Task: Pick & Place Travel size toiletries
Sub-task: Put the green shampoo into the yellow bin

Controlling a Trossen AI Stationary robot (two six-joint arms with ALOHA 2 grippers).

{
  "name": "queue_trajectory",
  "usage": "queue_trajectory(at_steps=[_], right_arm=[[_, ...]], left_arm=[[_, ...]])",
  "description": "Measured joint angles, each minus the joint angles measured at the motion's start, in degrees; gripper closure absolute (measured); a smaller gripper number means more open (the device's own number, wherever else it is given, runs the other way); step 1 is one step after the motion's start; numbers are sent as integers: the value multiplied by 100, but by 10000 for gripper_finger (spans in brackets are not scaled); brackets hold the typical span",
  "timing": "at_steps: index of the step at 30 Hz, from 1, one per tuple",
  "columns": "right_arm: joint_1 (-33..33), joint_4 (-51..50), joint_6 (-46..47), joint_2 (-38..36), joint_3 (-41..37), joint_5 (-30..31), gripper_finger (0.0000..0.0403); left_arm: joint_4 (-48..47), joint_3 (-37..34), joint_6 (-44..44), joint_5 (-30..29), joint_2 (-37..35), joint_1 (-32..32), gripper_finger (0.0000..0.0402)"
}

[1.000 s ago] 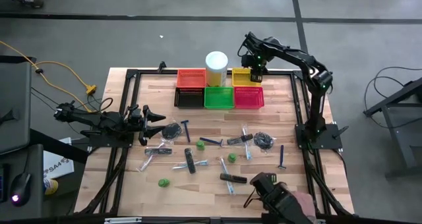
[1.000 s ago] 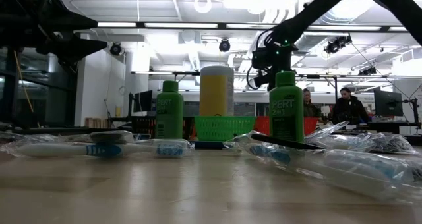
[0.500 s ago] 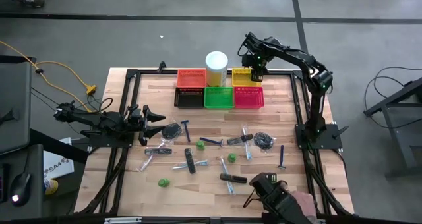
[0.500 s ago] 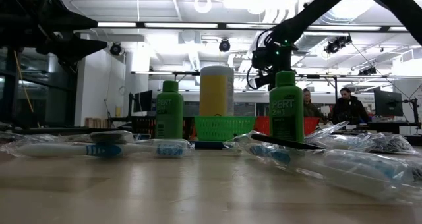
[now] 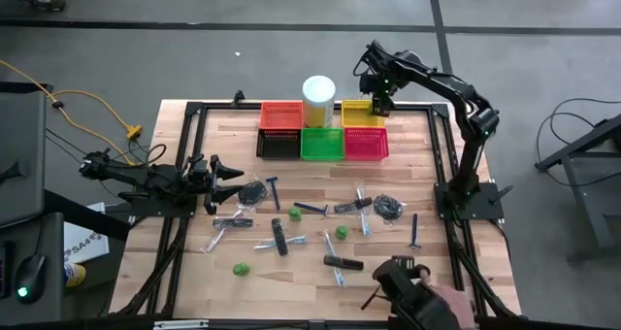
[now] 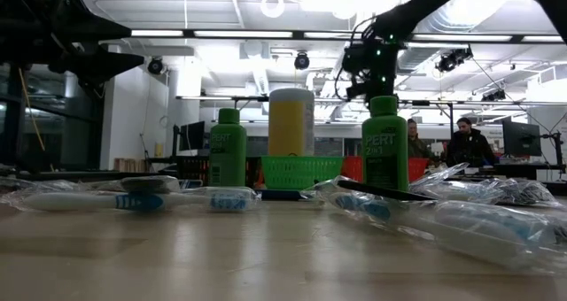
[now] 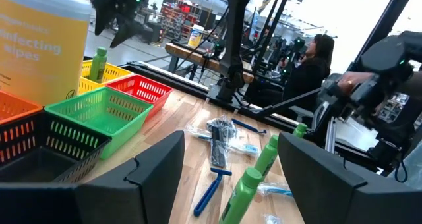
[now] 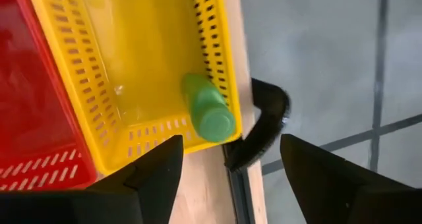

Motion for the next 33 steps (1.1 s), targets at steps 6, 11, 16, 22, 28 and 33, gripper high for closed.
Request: queue_trajectory(at_steps=[6,11,16,22,28,33], right_arm=[[31,-132,740,-475,0,-80,151],[45,-347,1565,-852,0,-512,152],[188,-831,2024,-1172,2,-1236,152],[470,-1351,2094,-1495,2,-1832,152],[875,-1680,2092,-1729,2,-1877,152],[1234,-2134,2237,-1795,2,-1904,152]], left_arm=[[0,0,1,3,-1,0,156],[0,0,1,10,0,0,156],[-1,0,0,24,0,0,156],[-1,0,0,22,0,0,156],[-1,0,1,22,0,0,156],[-1,0,1,20,-1,0,156]])
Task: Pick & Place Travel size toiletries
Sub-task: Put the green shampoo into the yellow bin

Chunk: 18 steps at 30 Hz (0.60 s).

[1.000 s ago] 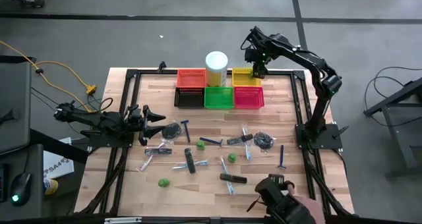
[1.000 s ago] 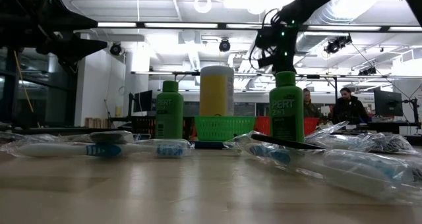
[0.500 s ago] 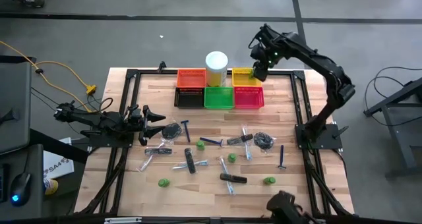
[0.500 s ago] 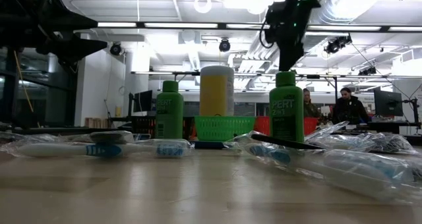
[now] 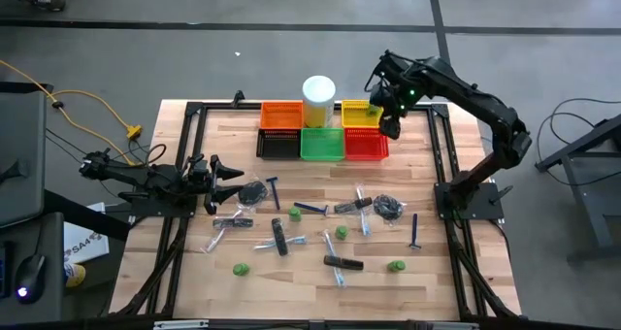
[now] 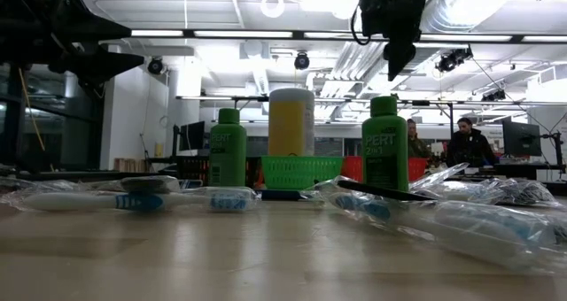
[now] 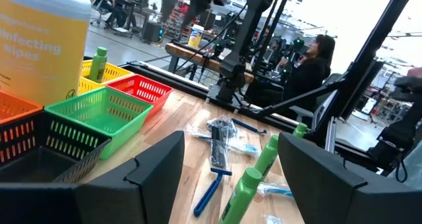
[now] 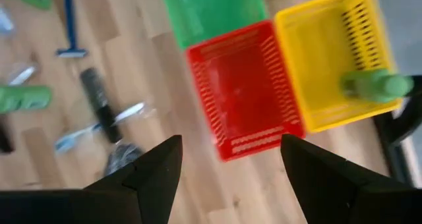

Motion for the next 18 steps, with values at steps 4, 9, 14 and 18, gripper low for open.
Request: queue_trajectory(at_steps=[4,9,14,18], right_arm=[[301,-320,405,0,0,-139,152],[760,-552,1065,0,0,-235,152],[1329,-735,1719,0,0,-235,152],[1788,-791,2159,0,0,-235,152]], left_arm=[[0,0,0,0,1,0,156],[0,0,0,-2,0,0,156],[1,0,0,-2,0,0,156],[1,0,-2,-4,-1,0,156]])
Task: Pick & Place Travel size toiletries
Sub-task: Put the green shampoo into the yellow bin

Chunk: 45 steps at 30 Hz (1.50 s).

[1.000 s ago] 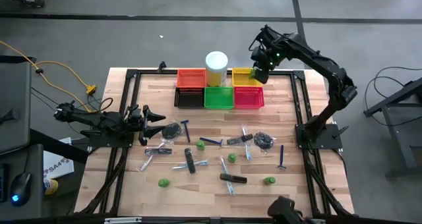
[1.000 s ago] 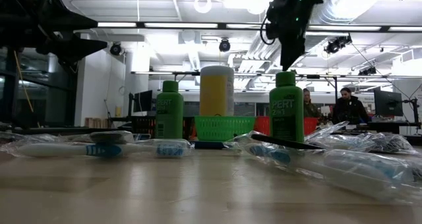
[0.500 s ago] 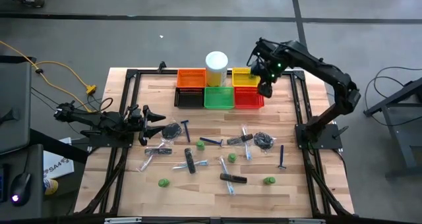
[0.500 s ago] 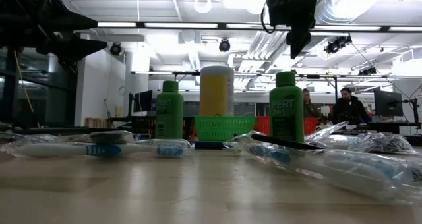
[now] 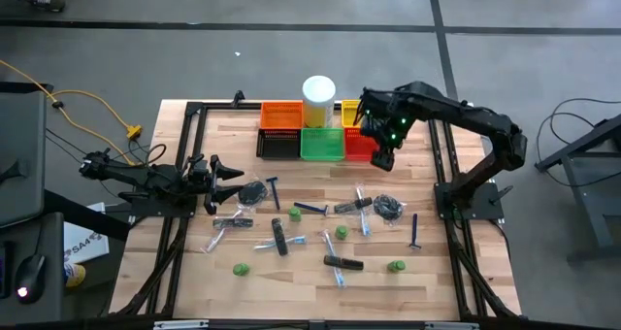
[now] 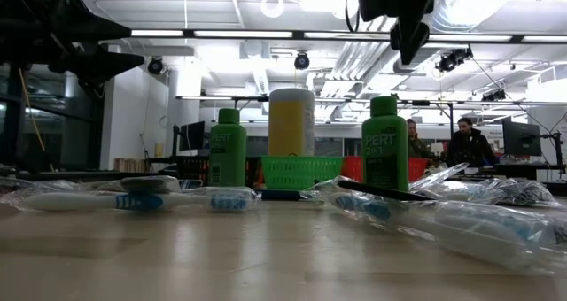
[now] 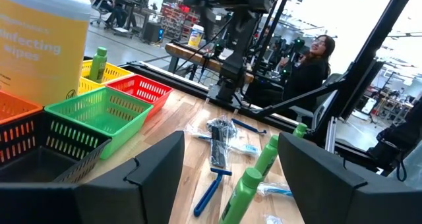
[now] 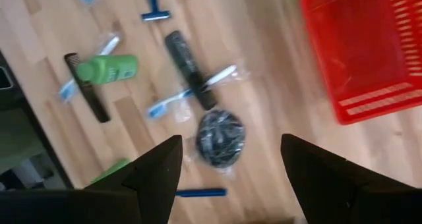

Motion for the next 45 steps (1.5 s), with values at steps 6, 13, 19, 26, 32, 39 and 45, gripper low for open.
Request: queue_trajectory(at_steps=[6,13,19,26,32,39,45], right_arm=[[715,-17,791,2,0,115,152],[1599,-134,1874,4,0,369,152],[2370,-141,2762,4,0,730,152],[3267,-144,4115,7,0,785,152],[4005,-151,5359,7,-382,739,152],[4611,476,5580,11,-1395,331,152],[5031,1569,5207,11,-1956,145,152]], left_arm=[[0,0,1,-19,1,0,156],[0,0,1,-17,2,0,156],[-1,0,1,-15,2,0,156],[-1,0,2,-11,2,0,156],[-1,0,1,7,0,0,156],[1,0,1,9,1,0,156],[0,0,2,7,0,0,156]])
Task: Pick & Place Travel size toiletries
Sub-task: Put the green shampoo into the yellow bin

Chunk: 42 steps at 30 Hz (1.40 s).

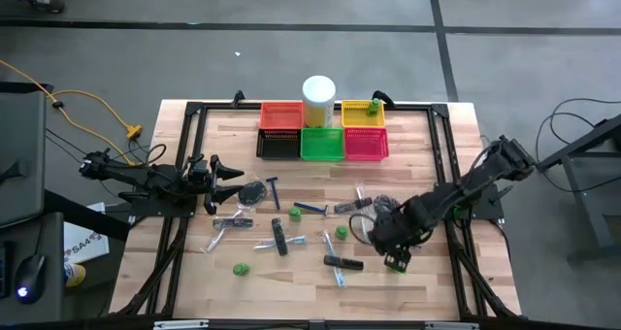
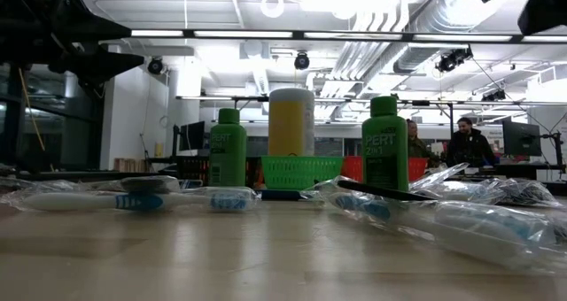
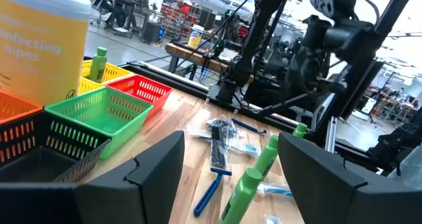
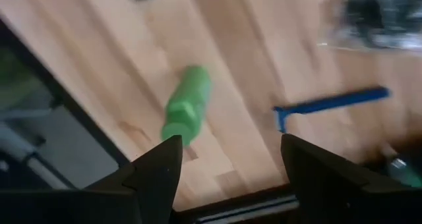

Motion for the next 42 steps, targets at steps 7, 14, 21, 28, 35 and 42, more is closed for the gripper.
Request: queue_trajectory(at_steps=[7,14,21,28,35,42], right_arm=[[727,376,-370,0,-182,659,152],[1456,784,-372,0,-327,1485,152],[1727,1189,110,0,-707,1701,152],[1722,1821,126,0,-1037,1700,152],[1709,1933,362,0,-1133,1802,171],[1709,1919,259,0,-1133,1823,227]], left_arm=[[-1,0,-1,-1,0,0,156],[-1,0,-1,-2,0,0,156],[-1,0,-1,-4,0,0,156],[-1,0,0,-24,0,0,156],[0,0,-1,-24,0,0,156],[-1,0,0,-22,0,0,156]])
